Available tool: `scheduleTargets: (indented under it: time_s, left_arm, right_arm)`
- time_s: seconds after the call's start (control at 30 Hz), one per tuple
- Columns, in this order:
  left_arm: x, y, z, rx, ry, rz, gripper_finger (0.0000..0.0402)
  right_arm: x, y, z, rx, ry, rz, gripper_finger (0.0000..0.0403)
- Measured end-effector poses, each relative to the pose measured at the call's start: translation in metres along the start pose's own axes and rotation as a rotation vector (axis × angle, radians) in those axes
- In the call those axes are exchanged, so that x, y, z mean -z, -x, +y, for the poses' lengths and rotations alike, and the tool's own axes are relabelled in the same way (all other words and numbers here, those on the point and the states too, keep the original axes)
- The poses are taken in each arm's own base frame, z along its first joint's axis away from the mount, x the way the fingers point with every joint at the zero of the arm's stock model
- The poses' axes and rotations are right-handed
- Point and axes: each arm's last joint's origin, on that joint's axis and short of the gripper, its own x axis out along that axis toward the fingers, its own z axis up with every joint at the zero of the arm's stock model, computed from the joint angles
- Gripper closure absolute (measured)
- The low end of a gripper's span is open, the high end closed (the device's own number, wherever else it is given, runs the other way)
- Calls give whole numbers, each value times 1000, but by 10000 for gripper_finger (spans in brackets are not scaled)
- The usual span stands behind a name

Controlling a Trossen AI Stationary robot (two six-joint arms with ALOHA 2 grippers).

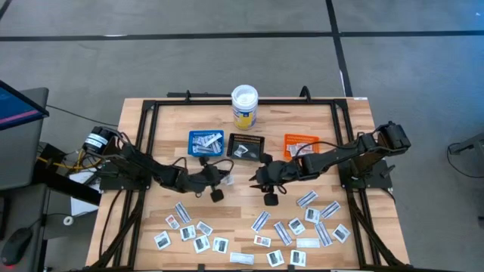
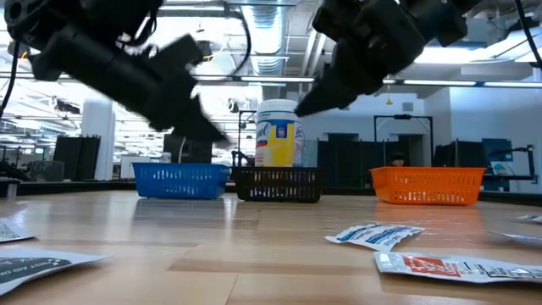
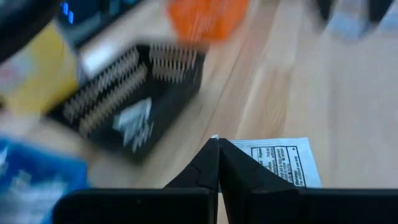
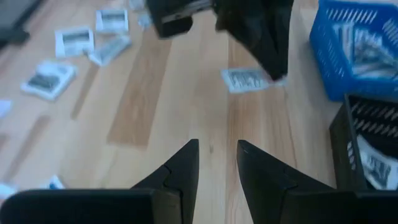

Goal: Pick & Place First Aid Supplies
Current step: Put the orange ointment pack into the orange bin

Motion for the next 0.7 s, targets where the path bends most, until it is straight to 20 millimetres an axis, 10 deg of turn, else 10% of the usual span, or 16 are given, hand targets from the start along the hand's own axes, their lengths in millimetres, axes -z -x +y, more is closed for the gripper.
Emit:
scheduleTargets:
  time_s: [0.7]
  left_arm:
    - [-27,8,-8,66,-12,-235,396]
  right_arm:
    - [-10,0,-6,14,-194,-181,300]
